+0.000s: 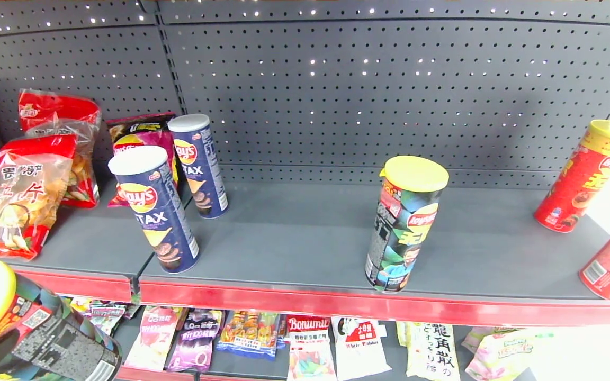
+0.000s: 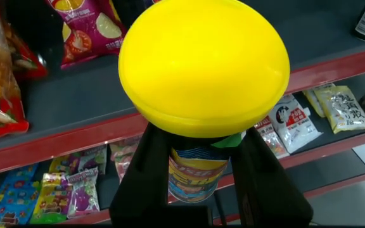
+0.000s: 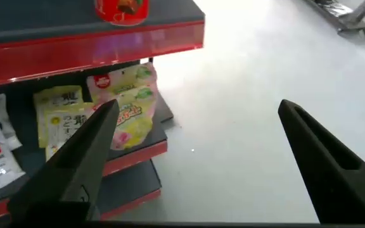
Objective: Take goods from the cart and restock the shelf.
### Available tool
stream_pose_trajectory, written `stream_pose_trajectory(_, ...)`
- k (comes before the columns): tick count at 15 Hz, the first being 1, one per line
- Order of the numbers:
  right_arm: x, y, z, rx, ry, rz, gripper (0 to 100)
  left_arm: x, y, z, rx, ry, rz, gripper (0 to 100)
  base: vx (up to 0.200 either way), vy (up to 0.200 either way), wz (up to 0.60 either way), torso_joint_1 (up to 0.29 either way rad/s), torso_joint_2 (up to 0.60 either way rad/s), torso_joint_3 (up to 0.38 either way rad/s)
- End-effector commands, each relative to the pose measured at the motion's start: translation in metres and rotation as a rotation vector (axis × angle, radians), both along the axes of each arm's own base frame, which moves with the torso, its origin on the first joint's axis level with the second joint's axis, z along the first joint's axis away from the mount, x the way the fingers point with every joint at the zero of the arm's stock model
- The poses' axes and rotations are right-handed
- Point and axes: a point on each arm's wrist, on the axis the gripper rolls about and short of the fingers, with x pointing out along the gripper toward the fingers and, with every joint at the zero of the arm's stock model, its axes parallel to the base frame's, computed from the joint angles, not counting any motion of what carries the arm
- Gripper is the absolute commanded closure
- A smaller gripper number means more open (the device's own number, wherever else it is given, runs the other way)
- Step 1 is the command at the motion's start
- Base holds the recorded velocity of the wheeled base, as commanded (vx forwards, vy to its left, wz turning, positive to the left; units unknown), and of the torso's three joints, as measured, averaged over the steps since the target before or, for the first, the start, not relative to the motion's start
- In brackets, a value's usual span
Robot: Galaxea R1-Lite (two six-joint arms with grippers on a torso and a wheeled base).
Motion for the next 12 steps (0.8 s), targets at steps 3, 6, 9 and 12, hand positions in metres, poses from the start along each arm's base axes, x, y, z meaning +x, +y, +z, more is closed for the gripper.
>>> stream_pose_trajectory(3, -0.0054, 0.0088, -0.0147, 0.075, -0.145, 0.507, 0, -0.0003, -0.0001, 0.0033, 0.000, -0.018, -0.004, 100, 0.000, 0.000, 0.00, 0.000, 0.00, 0.000)
stream_pose_trajectory(6, -0.0058, 0.0080, -0.0149, 0.146, -0.168, 0.457, 0, -0.0044, -0.0009, 0.0060, -0.008, -0.044, -0.054, 100, 0.000, 0.000, 0.00, 0.000, 0.00, 0.000)
stream_pose_trajectory(9, 0.0006, 0.0067, -0.0174, 0.095, -0.226, 0.417, 0, -0.0075, -0.0017, 0.0060, -0.012, -0.052, -0.100, 100, 0.000, 0.000, 0.00, 0.000, 0.00, 0.000)
stream_pose_trajectory(12, 0.0025, 0.0081, -0.0181, 0.056, -0.227, 0.482, 0, -0.0071, -0.0017, 0.0090, -0.012, -0.058, -0.099, 100, 0.000, 0.000, 0.00, 0.000, 0.00, 0.000)
